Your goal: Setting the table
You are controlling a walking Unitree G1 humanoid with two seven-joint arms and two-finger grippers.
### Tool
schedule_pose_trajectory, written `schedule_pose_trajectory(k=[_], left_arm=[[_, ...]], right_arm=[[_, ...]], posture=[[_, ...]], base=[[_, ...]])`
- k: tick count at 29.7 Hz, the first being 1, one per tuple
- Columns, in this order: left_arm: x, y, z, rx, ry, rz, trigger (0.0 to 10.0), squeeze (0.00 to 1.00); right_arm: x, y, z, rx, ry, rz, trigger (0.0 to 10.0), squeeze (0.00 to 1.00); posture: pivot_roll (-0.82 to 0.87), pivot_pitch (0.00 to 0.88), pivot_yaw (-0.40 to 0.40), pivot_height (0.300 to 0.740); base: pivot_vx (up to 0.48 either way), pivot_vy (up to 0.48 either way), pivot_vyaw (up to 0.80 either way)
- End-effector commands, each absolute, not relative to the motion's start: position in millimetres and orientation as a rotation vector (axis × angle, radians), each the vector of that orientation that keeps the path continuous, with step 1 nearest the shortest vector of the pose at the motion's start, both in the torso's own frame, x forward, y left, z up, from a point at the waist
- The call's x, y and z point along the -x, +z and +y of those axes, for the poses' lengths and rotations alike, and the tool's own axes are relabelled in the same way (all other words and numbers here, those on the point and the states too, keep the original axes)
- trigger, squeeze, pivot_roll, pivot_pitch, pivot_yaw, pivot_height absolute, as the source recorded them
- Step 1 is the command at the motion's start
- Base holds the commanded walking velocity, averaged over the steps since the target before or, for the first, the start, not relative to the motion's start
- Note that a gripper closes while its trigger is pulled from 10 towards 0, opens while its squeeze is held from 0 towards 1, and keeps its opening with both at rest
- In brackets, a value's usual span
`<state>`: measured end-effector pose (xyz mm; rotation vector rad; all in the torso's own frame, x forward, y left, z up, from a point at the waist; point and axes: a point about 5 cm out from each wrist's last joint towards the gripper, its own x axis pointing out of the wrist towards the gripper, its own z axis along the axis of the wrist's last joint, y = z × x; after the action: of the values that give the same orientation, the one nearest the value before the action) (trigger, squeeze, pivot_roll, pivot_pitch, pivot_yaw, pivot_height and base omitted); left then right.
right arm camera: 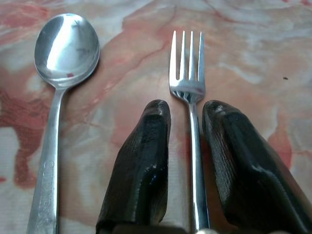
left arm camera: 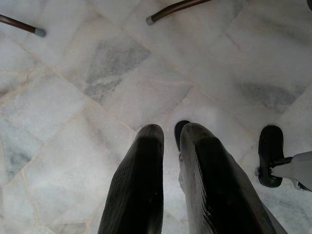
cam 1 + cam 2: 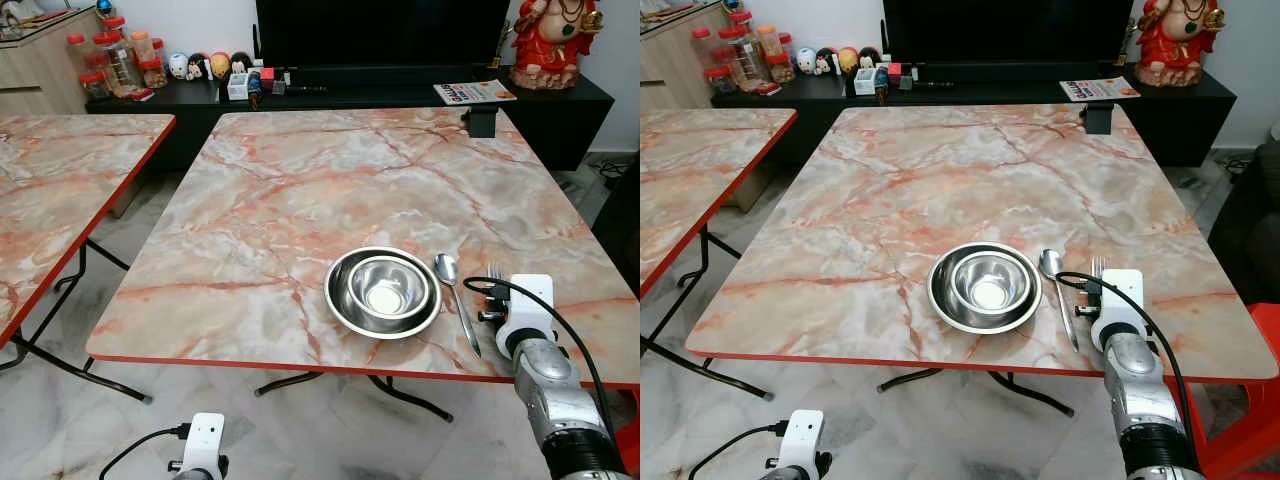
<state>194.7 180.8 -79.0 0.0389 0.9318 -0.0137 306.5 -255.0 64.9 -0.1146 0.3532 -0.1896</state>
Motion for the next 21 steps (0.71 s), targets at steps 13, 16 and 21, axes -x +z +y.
schedule_pose_trajectory(k=[13, 16, 21], left_arm=[[-195, -79, 182, -0.048, -0.011, 0.94, 10.0, 0.0], [-195, -79, 182, -0.047, -0.012, 0.94, 10.0, 0.0], [-195, -79, 183, -0.049, -0.012, 0.94, 10.0, 0.0]], right_arm=[[-317, 76, -250, 0.106, -0.162, 0.299, 10.0, 0.0], [-317, 77, -251, 0.11, -0.178, 0.292, 10.0, 0.0], [-318, 87, -262, 0.099, -0.25, 0.226, 10.0, 0.0]], posture=[[-0.11, 0.0, 0.052, 0.74], [-0.1, 0.0, 0.053, 0.74], [-0.11, 0.0, 0.056, 0.74]], base=[[0.0, 0.0, 0.0], [0.0, 0.0, 0.0], [0.0, 0.0, 0.0]])
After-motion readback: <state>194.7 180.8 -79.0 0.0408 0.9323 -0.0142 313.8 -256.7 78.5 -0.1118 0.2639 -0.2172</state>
